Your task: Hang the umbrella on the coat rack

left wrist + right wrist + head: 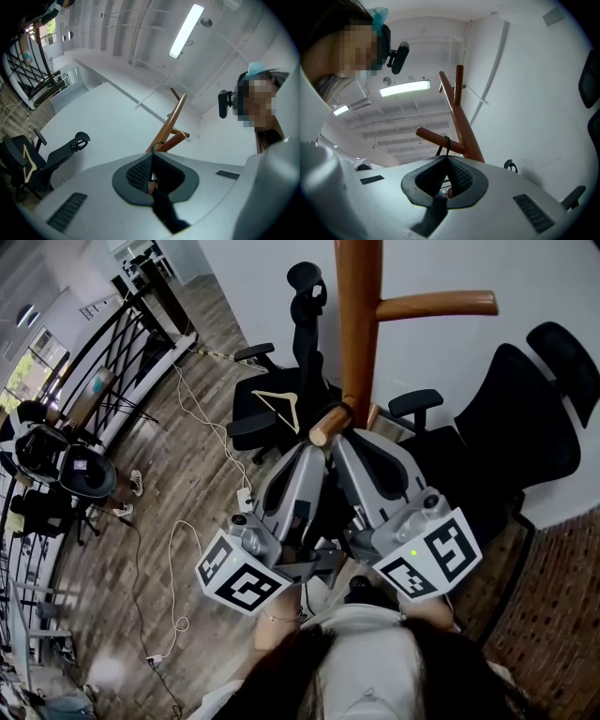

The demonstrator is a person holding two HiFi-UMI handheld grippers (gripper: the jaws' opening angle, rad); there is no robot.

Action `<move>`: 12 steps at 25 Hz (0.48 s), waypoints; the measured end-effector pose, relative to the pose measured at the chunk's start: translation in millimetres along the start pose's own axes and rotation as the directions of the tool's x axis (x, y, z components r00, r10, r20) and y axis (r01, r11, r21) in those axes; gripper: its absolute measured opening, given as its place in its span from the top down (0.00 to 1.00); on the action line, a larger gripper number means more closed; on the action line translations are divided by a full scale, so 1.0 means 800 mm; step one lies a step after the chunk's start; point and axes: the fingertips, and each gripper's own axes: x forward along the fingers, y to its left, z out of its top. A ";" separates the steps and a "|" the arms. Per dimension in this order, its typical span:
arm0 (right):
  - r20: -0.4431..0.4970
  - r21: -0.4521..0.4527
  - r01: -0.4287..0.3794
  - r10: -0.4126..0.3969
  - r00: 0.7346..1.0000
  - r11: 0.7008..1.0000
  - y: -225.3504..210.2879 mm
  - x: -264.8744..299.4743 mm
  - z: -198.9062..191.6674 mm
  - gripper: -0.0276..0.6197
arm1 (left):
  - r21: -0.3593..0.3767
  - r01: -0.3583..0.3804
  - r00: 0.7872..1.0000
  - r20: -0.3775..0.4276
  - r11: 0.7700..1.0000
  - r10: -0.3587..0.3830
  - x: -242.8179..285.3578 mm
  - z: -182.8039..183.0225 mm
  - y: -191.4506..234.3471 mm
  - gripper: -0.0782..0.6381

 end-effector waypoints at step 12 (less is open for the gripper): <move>-0.013 -0.007 0.034 -0.034 0.999 0.999 -0.010 0.004 -0.012 0.90 | -0.022 -0.011 1.000 -0.010 1.000 0.011 0.003 -0.008 0.013 0.87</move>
